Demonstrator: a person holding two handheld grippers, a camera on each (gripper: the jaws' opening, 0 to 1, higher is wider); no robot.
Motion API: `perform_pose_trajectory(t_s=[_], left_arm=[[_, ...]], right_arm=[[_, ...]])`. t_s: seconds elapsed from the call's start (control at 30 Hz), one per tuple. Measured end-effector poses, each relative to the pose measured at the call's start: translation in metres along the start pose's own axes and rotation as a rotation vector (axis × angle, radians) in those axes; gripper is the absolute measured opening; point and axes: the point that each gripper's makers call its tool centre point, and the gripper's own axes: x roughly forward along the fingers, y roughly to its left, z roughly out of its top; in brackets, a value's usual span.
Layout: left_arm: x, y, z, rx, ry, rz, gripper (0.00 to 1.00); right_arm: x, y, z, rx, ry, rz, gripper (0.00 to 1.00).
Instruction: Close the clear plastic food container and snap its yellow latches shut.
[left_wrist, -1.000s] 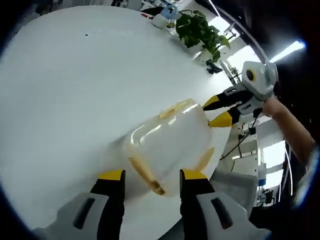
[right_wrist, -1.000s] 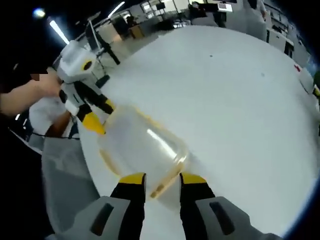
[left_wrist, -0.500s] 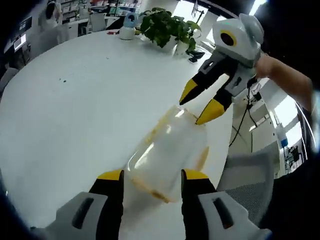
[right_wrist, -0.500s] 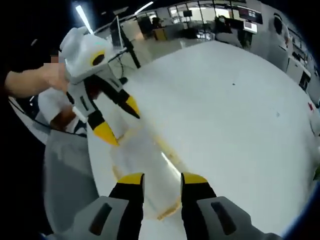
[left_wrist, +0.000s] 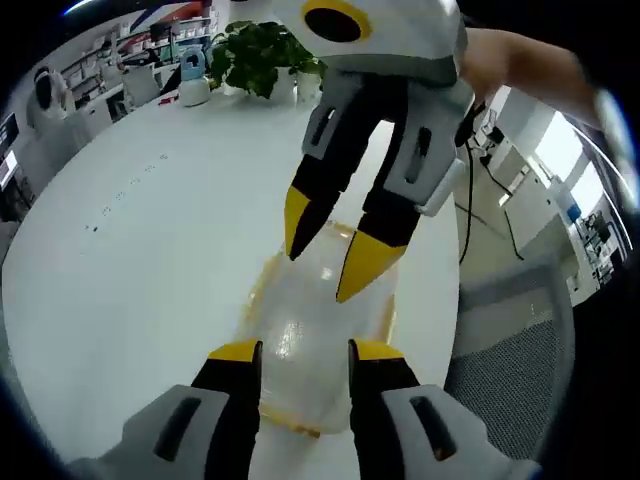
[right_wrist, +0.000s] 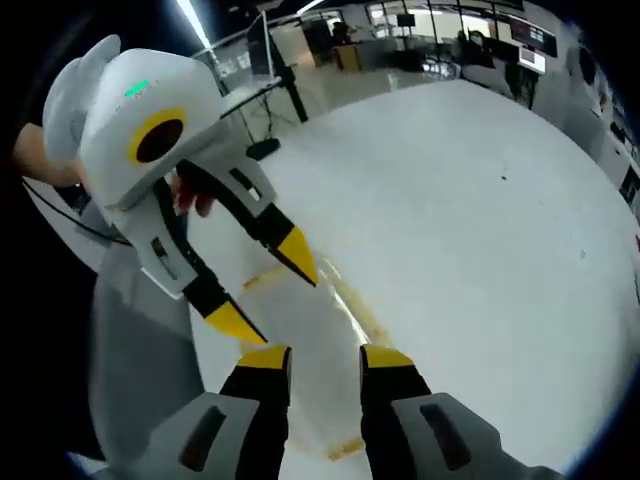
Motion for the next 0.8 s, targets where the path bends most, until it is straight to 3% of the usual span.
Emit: perform_pose_trajectory(t_s=[0.33,0.63,0.8], left_arm=[[0.007,-0.012,-0.005,0.122,0.033,0.025,0.32],[0.008,-0.026,-0.007,0.142,0.049,0.006,0.42],[0.011,-0.028,-0.01,0.213,0.062,0.051,0.5]], right_arm=[[0.005,-0.005,0.006,0.009,-0.004,0.006,0.26],[0.01,-0.014,0.007,0.019,-0.004,-0.016,0.27],[0.017,-0.016,0.007,0.051,-0.01,-0.001,0.31]])
